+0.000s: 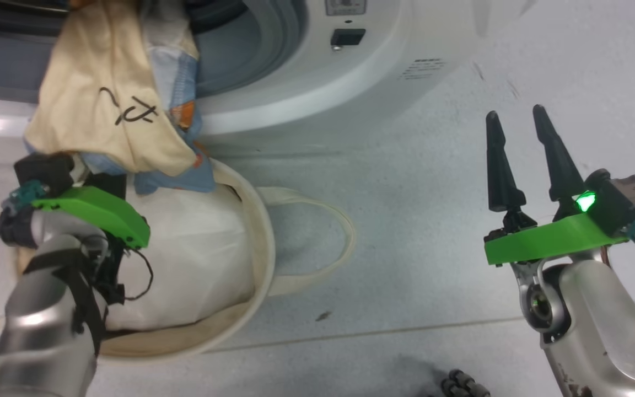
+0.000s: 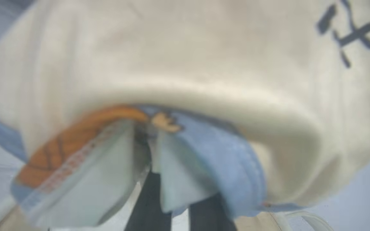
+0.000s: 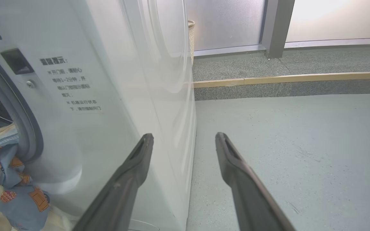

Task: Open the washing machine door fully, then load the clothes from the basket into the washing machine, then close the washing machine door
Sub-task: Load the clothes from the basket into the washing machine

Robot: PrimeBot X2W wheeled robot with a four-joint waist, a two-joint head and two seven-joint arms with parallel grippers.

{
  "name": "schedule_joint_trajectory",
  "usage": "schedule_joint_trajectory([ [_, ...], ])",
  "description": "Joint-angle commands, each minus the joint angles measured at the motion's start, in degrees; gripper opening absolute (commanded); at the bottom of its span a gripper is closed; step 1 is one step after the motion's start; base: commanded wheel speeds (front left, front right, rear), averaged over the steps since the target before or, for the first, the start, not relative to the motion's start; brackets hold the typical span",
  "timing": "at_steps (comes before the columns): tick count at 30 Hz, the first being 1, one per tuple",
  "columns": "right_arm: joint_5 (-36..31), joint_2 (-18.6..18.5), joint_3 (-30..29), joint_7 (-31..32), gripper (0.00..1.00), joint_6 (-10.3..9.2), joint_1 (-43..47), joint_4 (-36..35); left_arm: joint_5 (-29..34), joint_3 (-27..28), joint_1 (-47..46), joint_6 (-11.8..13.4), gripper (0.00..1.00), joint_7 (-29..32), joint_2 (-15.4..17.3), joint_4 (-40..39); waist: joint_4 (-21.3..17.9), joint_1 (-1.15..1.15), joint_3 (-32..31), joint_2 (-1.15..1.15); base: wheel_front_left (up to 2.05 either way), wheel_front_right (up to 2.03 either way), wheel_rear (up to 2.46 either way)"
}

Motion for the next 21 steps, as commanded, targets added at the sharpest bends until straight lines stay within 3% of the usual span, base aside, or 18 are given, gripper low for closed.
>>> schedule_joint_trajectory([
  [1, 0.49, 0.46, 1.14, -0.7, 1.0, 0.03, 1.24, -1.09, 1.28, 2.08, 1.69, -0.28, 0.0, -0.68, 1.26, -3.25, 1.49, 0.0, -1.84, 0.0, 0.0, 0.0, 0.0],
  [11, 2.43, 1.36, 1.51, -0.7, 1.0, 0.03, 3.79, 1.99, 5.6, 5.95, 7.42, -1.2, 0.0, -0.68, -1.19, -15.15, 4.9, 0.0, -10.06, 0.0, 0.0, 0.0, 0.0],
  [21, 3.17, 1.63, 2.48, -0.7, 1.0, 0.03, 4.47, 2.32, 6.18, 4.82, -0.24, -1.38, 0.0, -0.68, -1.52, -11.97, 4.36, 0.0, -10.14, 0.0, 0.0, 0.0, 0.0],
])
